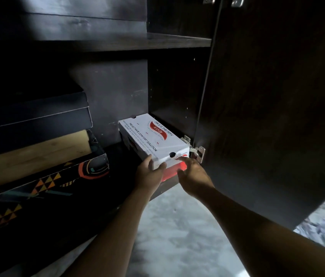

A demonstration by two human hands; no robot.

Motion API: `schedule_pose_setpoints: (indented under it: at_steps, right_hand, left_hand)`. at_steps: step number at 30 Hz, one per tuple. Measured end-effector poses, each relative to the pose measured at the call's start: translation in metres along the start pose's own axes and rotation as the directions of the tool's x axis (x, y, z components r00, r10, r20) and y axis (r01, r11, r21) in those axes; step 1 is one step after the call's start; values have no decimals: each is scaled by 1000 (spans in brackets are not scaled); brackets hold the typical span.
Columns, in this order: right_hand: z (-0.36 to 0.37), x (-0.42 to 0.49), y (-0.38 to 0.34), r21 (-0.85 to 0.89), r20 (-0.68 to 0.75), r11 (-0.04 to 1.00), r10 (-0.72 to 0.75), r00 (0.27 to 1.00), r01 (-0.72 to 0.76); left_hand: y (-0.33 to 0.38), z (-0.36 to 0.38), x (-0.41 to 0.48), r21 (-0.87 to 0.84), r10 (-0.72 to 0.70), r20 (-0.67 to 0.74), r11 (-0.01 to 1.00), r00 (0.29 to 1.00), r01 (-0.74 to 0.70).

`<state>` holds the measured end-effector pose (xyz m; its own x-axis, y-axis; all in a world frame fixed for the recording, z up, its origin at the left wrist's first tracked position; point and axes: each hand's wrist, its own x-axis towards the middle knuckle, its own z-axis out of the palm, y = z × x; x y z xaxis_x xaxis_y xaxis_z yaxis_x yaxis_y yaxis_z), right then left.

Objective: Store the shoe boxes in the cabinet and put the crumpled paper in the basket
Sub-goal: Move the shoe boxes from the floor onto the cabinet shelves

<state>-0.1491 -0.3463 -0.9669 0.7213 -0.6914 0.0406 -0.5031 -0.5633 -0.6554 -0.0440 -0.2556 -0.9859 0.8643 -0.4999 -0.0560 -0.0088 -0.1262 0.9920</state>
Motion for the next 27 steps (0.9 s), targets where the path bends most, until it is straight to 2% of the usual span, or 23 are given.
schedule_pose_setpoints:
  at_steps: [3, 7, 11, 15, 17, 21, 24, 27]
  right_hand:
    - [-28, -20, -9, -32, -15, 999, -1, 1000, 0]
    - [-73, -63, -25, -47, -82, 999, 5, 997, -8]
    - [-114, -113, -21, -88, -91, 992, 83, 992, -91]
    - [-151, -169, 5, -121, -223, 971, 174, 959, -205]
    - [-169, -205, 13, -160, -241, 956, 205, 949, -247]
    - [-206, -300, 41, -225, -308, 884, 336, 890, -411]
    - [-220, -370, 71, -193, -416, 817, 434, 799, -544]
    - [-218, -435, 105, -103, -474, 753, 538, 697, -650]
  left_hand:
    - [21, -7, -18, 88, -12, 67, 996, 998, 6]
    - [47, -12, -53, 205, 64, 205, 973, 977, -107]
    - [68, 6, -93, 250, 103, 310, 950, 945, -186]
    - [88, 45, -141, 262, 116, 443, 932, 889, -252]
    - [94, 65, -167, 271, 129, 559, 905, 819, -328]
    - [111, 104, -230, 275, 131, 792, 796, 597, -539]
    - [128, 132, -279, 224, 126, 890, 717, 439, -660]
    - [132, 160, -334, 174, 108, 941, 661, 321, -730]
